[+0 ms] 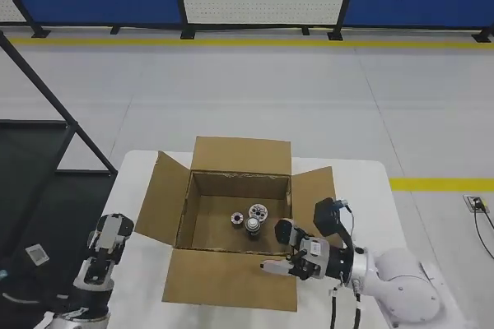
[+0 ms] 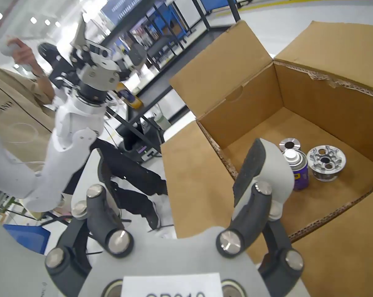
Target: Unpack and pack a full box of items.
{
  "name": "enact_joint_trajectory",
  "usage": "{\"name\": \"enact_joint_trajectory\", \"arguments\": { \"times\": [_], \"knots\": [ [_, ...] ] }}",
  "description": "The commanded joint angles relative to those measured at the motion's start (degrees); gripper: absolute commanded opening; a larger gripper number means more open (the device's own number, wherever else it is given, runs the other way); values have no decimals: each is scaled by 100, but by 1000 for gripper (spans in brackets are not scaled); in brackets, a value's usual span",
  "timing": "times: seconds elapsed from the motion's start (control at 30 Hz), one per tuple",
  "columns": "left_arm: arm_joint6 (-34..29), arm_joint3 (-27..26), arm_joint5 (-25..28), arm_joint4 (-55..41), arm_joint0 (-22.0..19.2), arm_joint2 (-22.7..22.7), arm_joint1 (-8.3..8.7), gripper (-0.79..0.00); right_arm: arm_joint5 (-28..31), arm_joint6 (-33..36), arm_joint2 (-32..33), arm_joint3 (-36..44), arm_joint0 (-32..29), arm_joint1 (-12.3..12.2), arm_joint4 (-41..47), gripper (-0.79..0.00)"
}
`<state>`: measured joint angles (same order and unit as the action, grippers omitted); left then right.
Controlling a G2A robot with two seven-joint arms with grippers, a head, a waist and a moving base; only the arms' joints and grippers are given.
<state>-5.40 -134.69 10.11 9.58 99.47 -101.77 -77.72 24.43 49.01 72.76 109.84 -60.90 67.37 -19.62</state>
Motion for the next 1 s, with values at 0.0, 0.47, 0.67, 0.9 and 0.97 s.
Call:
{"name": "enact_joint_trajectory", "arguments": {
  "times": [0.0,0.47,0.67,0.9,0.97],
  "knots": [
    [146,5,271,-325,331,-413,-8,0,-317,-20,-335,-147,371,38,-536,0],
    [-314,66,1147,-1929,1484,-1572,-43,0,-822,-83,-1620,-1359,1715,300,-1296,0],
    [-314,66,1147,-1929,1484,-1572,-43,0,-822,-83,-1620,-1359,1715,300,-1296,0],
    [-431,68,610,-1839,1223,-1182,-32,0,-1285,-40,-1982,-1477,1896,380,-1735,0],
    [-356,69,349,-1808,1107,-1081,-32,0,-1731,-75,-2183,-1650,2091,452,-1981,0]
  ]
}}
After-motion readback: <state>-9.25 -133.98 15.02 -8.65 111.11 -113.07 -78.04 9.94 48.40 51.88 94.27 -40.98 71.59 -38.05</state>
